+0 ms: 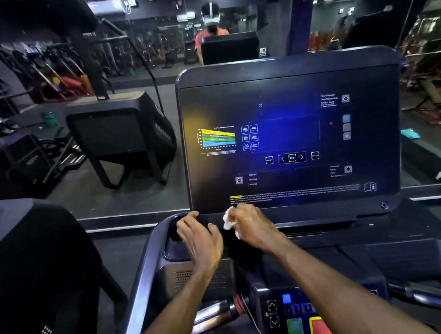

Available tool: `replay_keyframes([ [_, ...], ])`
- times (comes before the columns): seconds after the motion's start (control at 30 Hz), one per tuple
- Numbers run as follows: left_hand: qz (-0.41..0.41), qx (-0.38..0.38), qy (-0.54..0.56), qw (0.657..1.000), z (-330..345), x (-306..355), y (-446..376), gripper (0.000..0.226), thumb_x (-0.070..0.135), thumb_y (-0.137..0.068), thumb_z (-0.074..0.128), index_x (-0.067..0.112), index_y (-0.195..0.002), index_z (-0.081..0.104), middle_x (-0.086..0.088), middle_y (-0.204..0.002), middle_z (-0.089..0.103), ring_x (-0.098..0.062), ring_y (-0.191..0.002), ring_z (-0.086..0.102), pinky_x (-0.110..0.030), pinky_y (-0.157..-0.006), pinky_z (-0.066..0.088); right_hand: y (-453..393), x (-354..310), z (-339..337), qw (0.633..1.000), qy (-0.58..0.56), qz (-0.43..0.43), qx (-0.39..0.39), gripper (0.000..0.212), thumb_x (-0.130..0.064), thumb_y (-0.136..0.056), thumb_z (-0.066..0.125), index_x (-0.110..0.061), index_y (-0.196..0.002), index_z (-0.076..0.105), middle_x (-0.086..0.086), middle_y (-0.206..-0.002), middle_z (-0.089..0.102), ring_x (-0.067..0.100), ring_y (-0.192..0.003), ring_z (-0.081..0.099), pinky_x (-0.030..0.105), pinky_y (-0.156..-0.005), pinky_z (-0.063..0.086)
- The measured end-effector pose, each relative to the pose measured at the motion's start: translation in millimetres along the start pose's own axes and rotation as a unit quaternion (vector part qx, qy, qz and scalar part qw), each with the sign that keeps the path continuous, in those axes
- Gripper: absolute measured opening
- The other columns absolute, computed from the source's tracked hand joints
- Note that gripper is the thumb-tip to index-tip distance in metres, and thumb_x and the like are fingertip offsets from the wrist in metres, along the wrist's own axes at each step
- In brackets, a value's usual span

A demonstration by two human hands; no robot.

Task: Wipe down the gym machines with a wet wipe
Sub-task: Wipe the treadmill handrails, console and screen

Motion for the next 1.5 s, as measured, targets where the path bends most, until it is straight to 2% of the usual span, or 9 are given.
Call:
replay_keyframes([
  [0.2,-0.012,0.006,-0.06,0.998,9.8,7.5,11.5,0.062,0.005,-0.072,0.072,-0.007,-0.128,0.046,-0.024,-0.125,0.04,-0.037,-0.112,0.036,-0.032,-0.095,0.023,27.9,70.3,-41.5,0.995,0.025,0.095,0.028,0.01,-0.01,-0.088,0.064,-0.017,-0.096,0.066,0.005,-0.099,0.062,0.03,-0.1,0.061,0.035,-0.084,0.047],
  [0.33,-0.048,0.007,-0.112,0.993,22.4,18.9,25.0,0.068,0.013,-0.069,0.075,-0.001,-0.129,0.046,-0.02,-0.136,0.037,-0.038,-0.12,0.035,-0.046,-0.1,0.032,11.5,33.7,-19.4,0.999,-0.005,0.045,0.005,0.029,-0.006,-0.083,0.064,-0.021,-0.107,0.068,0.005,-0.109,0.065,0.03,-0.106,0.061,0.035,-0.089,0.048],
  [0.4,-0.023,-0.002,-0.14,0.99,31.0,32.8,33.5,0.07,0.014,-0.065,0.075,0.002,-0.129,0.048,-0.017,-0.138,0.039,-0.037,-0.124,0.036,-0.052,-0.1,0.034,10.1,19.8,-10.3,1.0,-0.016,0.02,-0.016,0.03,-0.006,-0.086,0.062,-0.023,-0.11,0.067,0.006,-0.109,0.063,0.032,-0.107,0.06,0.038,-0.09,0.049],
  [0.53,0.023,-0.052,-0.168,0.984,50.8,49.1,45.0,0.06,0.011,-0.069,0.07,0.008,-0.127,0.053,-0.015,-0.135,0.041,-0.035,-0.122,0.037,-0.051,-0.099,0.036,26.1,53.3,-25.7,0.999,-0.009,0.028,-0.017,0.028,-0.009,-0.084,0.064,-0.022,-0.108,0.068,0.007,-0.106,0.062,0.034,-0.101,0.063,0.042,-0.086,0.053],
  [0.7,0.112,-0.076,-0.193,0.972,60.4,64.6,54.3,0.04,0.014,-0.083,0.064,0.009,-0.121,0.055,-0.014,-0.125,0.043,-0.03,-0.112,0.04,-0.043,-0.091,0.042,60.6,121.6,-66.7,0.996,-0.006,0.084,0.042,0.011,-0.008,-0.087,0.063,-0.016,-0.094,0.068,0.005,-0.093,0.06,0.031,-0.089,0.062,0.038,-0.079,0.052],
  [0.87,0.19,-0.106,-0.228,0.949,79.7,87.7,70.9,0.028,0.016,-0.083,0.062,0.012,-0.111,0.06,-0.009,-0.11,0.05,-0.024,-0.098,0.043,-0.038,-0.085,0.041,50.3,89.4,-55.9,0.999,0.019,0.027,0.008,0.025,0.0,-0.085,0.06,-0.013,-0.102,0.073,0.009,-0.098,0.063,0.031,-0.097,0.061,0.035,-0.084,0.045],
  [1.0,0.218,-0.144,-0.23,0.938,98.1,106.4,83.0,0.028,0.013,-0.085,0.055,0.014,-0.113,0.058,-0.005,-0.112,0.048,-0.022,-0.101,0.041,-0.035,-0.088,0.035,57.4,89.2,-60.3,0.999,0.046,0.002,-0.014,0.03,0.003,-0.085,0.057,-0.013,-0.104,0.074,0.008,-0.103,0.064,0.03,-0.102,0.061,0.036,-0.085,0.047],
  [1.23,0.227,-0.156,-0.216,0.937,115.8,119.4,93.5,0.029,0.017,-0.091,0.05,0.015,-0.119,0.058,-0.003,-0.112,0.047,-0.02,-0.102,0.04,-0.034,-0.091,0.038,100.7,193.9,-116.2,0.99,0.053,0.13,0.017,0.03,0.001,-0.084,0.059,-0.019,-0.1,0.073,0.003,-0.096,0.062,0.032,-0.098,0.062,0.038,-0.081,0.051],
  [1.5,0.261,-0.185,-0.209,0.924,154.9,167.2,124.0,0.026,0.016,-0.089,0.05,0.018,-0.113,0.055,-0.001,-0.111,0.045,-0.019,-0.102,0.038,-0.032,-0.087,0.034,101.4,173.4,-118.3,0.995,0.017,0.091,0.038,0.024,-0.006,-0.091,0.056,-0.022,-0.11,0.058,0.002,-0.105,0.056,0.03,-0.097,0.06,0.041,-0.078,0.052],
])
Point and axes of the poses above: each hand's wrist, its own y-axis away from the middle knuckle, its own z-axis out of the palm, x = y × z, the point moved 9 cm from there along -y, towards the middle knuckle
